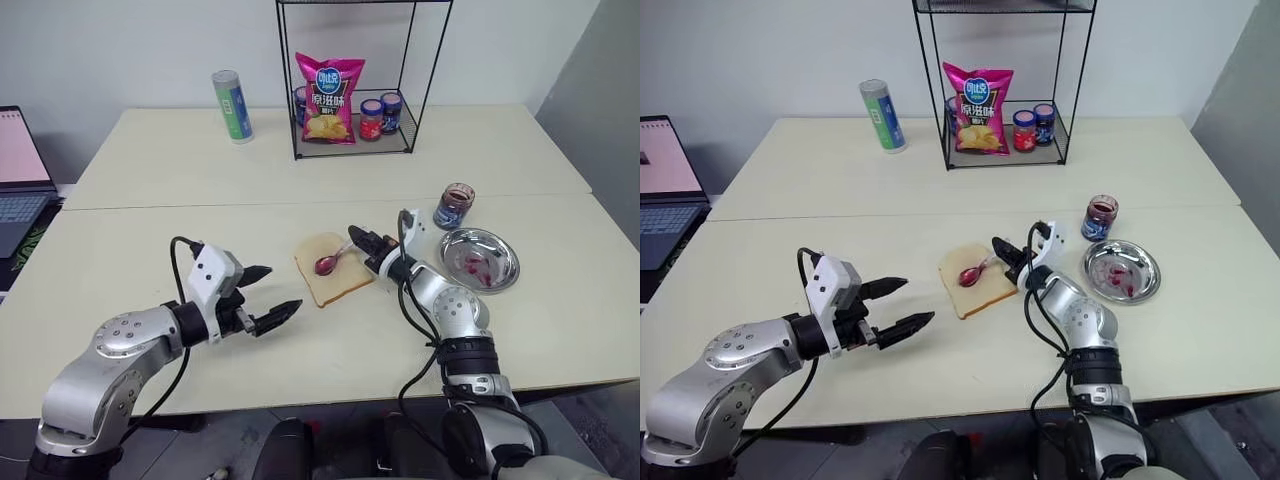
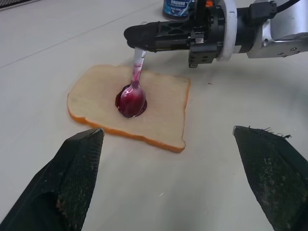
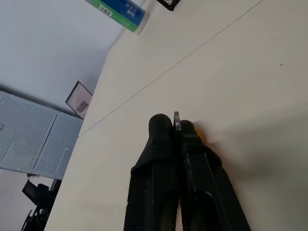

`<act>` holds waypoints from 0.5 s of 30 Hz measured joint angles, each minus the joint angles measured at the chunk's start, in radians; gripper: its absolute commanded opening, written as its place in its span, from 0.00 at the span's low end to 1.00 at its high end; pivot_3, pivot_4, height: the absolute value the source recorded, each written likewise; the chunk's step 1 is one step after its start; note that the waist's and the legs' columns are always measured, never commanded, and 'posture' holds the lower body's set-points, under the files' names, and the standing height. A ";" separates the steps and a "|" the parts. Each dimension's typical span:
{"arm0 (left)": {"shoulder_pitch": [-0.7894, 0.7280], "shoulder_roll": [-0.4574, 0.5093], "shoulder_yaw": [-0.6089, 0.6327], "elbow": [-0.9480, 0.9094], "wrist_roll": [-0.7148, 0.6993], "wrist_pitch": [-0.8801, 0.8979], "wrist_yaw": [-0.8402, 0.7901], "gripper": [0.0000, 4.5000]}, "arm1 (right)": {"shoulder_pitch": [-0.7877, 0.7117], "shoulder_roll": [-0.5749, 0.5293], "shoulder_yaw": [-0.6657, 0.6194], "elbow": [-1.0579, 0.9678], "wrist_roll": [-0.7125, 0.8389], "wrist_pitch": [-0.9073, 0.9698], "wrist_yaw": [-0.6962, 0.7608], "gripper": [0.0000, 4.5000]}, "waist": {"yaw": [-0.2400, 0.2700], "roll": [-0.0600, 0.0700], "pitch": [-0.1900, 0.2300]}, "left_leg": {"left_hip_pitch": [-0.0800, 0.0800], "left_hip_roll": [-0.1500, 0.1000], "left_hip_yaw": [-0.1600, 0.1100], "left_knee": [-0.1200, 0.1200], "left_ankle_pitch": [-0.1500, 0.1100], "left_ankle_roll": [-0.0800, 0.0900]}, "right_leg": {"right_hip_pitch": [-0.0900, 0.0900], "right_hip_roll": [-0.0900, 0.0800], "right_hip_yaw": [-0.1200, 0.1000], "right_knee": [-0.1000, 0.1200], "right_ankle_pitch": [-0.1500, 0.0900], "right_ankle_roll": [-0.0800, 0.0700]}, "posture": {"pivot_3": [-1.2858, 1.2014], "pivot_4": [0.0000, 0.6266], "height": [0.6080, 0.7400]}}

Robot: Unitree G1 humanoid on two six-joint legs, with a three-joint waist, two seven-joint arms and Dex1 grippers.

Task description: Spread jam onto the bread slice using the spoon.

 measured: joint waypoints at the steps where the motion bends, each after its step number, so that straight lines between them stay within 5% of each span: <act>1: -0.003 0.001 0.000 0.001 0.000 -0.002 -0.002 1.00 | 0.004 -0.001 0.001 -0.007 0.000 0.001 0.000 0.01 | 0.000 0.000 0.000 | 0.000 0.000 0.000 0.000 0.000 0.000 | 0.000 0.000 0.000 0.000 0.000 0.000 | 0.52 0.24 1.00; 15: -0.021 0.005 -0.017 0.039 0.007 -0.021 -0.020 1.00 | 0.060 -0.052 -0.012 -0.163 0.055 0.126 -0.047 0.01 | 0.003 0.000 0.000 | -0.001 0.000 0.000 0.000 0.000 0.000 | 0.000 -0.001 0.000 -0.001 0.000 0.000 | 0.52 0.24 1.00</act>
